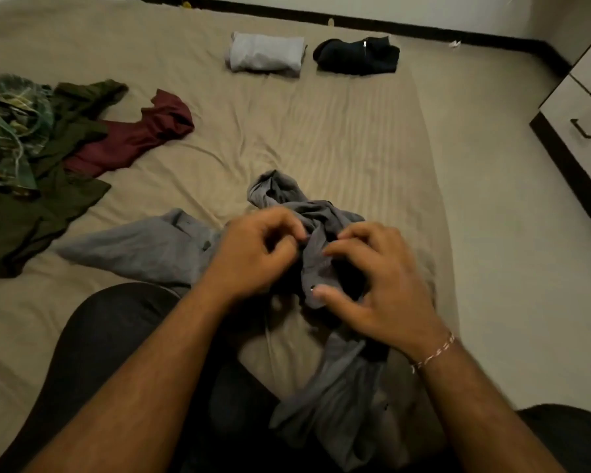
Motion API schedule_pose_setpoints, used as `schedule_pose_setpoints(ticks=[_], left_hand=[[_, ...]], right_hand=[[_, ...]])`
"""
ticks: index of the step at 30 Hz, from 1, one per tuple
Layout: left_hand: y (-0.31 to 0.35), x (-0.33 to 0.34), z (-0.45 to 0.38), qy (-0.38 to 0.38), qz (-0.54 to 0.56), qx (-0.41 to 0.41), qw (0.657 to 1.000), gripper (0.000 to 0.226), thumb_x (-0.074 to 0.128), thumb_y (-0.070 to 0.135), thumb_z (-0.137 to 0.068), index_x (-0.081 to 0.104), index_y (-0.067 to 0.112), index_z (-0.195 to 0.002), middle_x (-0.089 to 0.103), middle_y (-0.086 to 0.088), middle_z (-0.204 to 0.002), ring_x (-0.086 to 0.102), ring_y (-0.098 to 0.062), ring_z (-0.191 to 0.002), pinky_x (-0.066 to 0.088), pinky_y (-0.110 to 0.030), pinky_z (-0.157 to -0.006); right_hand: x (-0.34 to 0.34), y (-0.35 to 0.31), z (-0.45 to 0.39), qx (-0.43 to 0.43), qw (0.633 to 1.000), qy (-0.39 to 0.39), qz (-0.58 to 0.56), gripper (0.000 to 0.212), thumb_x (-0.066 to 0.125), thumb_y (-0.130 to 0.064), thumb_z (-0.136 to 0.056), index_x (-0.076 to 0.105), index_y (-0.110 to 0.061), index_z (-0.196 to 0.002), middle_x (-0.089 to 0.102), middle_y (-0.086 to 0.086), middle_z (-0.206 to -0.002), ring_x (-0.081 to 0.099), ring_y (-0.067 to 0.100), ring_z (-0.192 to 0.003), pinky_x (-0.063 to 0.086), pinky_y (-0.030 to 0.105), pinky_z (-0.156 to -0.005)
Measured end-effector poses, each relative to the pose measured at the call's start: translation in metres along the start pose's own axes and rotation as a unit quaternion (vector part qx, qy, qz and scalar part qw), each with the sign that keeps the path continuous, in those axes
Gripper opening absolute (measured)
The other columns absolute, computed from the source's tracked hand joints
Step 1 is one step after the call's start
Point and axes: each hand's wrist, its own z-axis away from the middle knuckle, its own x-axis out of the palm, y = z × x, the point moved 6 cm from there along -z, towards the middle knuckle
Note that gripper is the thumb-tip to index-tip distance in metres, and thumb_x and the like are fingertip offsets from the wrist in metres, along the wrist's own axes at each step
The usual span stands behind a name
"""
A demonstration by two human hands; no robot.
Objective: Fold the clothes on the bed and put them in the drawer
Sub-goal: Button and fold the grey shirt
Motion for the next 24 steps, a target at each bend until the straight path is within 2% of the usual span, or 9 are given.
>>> schedule_pose_setpoints(ticks=[2, 5, 9, 12, 14, 16, 18, 20, 24], left_hand=[[-0.017, 0.036, 0.008, -0.176, -0.086, -0.019, 0.98, 0.034, 0.071, 0.015, -0.085, 0.064, 0.021, -0.118, 0.068, 0.005, -0.105, 0.067, -0.011, -0.094, 0.054, -0.029, -0.082], [-0.055, 0.059, 0.012, -0.197, -0.259, -0.054, 0.944, 0.087, 0.078, 0.039, -0.082, 0.032, 0.027, -0.155, 0.043, -0.003, -0.145, 0.044, -0.023, -0.136, 0.045, -0.043, -0.11], [-0.09, 0.045, 0.0, -0.125, -0.379, -0.152, 0.904, 0.11, 0.079, 0.049, -0.08, 0.009, 0.029, -0.162, 0.019, -0.01, -0.164, 0.024, -0.035, -0.15, 0.032, -0.055, -0.118], [-0.095, 0.021, -0.006, -0.051, -0.408, -0.169, 0.896, 0.058, 0.068, 0.032, -0.087, 0.051, 0.026, -0.141, 0.051, -0.008, -0.141, 0.048, -0.034, -0.131, 0.042, -0.052, -0.103], [-0.089, 0.004, -0.009, 0.015, -0.343, -0.174, 0.923, 0.023, 0.059, 0.022, -0.085, 0.066, 0.027, -0.106, 0.069, -0.005, -0.111, 0.062, -0.034, -0.108, 0.051, -0.049, -0.089], [-0.084, -0.012, -0.012, 0.066, -0.223, -0.201, 0.951, 0.02, 0.053, 0.025, -0.082, 0.067, 0.026, -0.096, 0.074, -0.003, -0.099, 0.068, -0.031, -0.096, 0.056, -0.047, -0.082], [-0.086, -0.026, -0.013, 0.099, -0.136, -0.247, 0.954, 0.022, 0.052, 0.026, -0.085, 0.07, 0.025, -0.097, 0.075, -0.001, -0.096, 0.07, -0.025, -0.095, 0.057, -0.04, -0.083], [-0.093, -0.036, -0.01, 0.151, -0.035, -0.301, 0.941, 0.019, 0.054, 0.015, -0.089, 0.072, 0.019, -0.094, 0.073, -0.004, -0.092, 0.069, -0.024, -0.091, 0.055, -0.035, -0.081], [-0.109, -0.053, -0.001, 0.258, 0.176, -0.399, 0.862, 0.021, 0.048, 0.003, -0.097, 0.065, 0.013, -0.105, 0.066, -0.01, -0.088, 0.062, -0.024, -0.079, 0.051, -0.028, -0.067]], right_hand=[[0.024, 0.016, 0.006, 0.027, 0.983, -0.132, 0.128, 0.084, 0.066, -0.078, -0.068, 0.053, -0.039, -0.141, 0.033, -0.005, -0.159, 0.035, 0.024, -0.143, 0.039, 0.048, -0.112], [0.046, 0.06, 0.018, 0.129, 0.96, -0.205, 0.144, 0.084, 0.076, -0.071, -0.066, 0.05, -0.04, -0.14, 0.032, -0.003, -0.162, 0.042, 0.03, -0.139, 0.045, 0.051, -0.109], [0.035, 0.099, 0.018, 0.214, 0.975, -0.064, -0.004, 0.03, 0.084, -0.026, -0.082, 0.072, -0.019, -0.108, 0.067, 0.0, -0.111, 0.064, 0.024, -0.102, 0.052, 0.037, -0.087], [0.01, 0.128, 0.03, 0.313, 0.933, 0.065, -0.166, 0.011, 0.075, -0.015, -0.093, 0.074, -0.017, -0.104, 0.073, -0.003, -0.091, 0.069, 0.02, -0.092, 0.057, 0.031, -0.077], [0.003, 0.14, 0.041, 0.342, 0.878, 0.12, -0.314, 0.014, 0.075, -0.033, -0.092, 0.076, -0.025, -0.104, 0.077, -0.005, -0.093, 0.072, 0.019, -0.094, 0.059, 0.022, -0.077], [0.003, 0.145, 0.048, 0.374, 0.829, 0.154, -0.386, 0.039, 0.074, -0.056, -0.079, 0.078, -0.025, -0.103, 0.079, 0.0, -0.098, 0.074, 0.02, -0.097, 0.06, 0.025, -0.079], [0.008, 0.149, 0.051, 0.399, 0.803, 0.179, -0.405, 0.029, 0.069, -0.041, -0.091, 0.076, -0.018, -0.106, 0.079, 0.005, -0.102, 0.074, 0.027, -0.102, 0.061, 0.034, -0.084], [0.011, 0.154, 0.052, 0.431, 0.783, 0.199, -0.401, 0.018, 0.06, -0.021, -0.104, 0.075, -0.013, -0.107, 0.077, 0.012, -0.106, 0.072, 0.033, -0.106, 0.059, 0.043, -0.093], [0.003, 0.154, 0.058, 0.491, 0.708, 0.272, -0.428, 0.02, 0.055, -0.016, -0.106, 0.073, -0.015, -0.096, 0.078, 0.003, -0.089, 0.071, 0.031, -0.097, 0.06, 0.043, -0.089]])
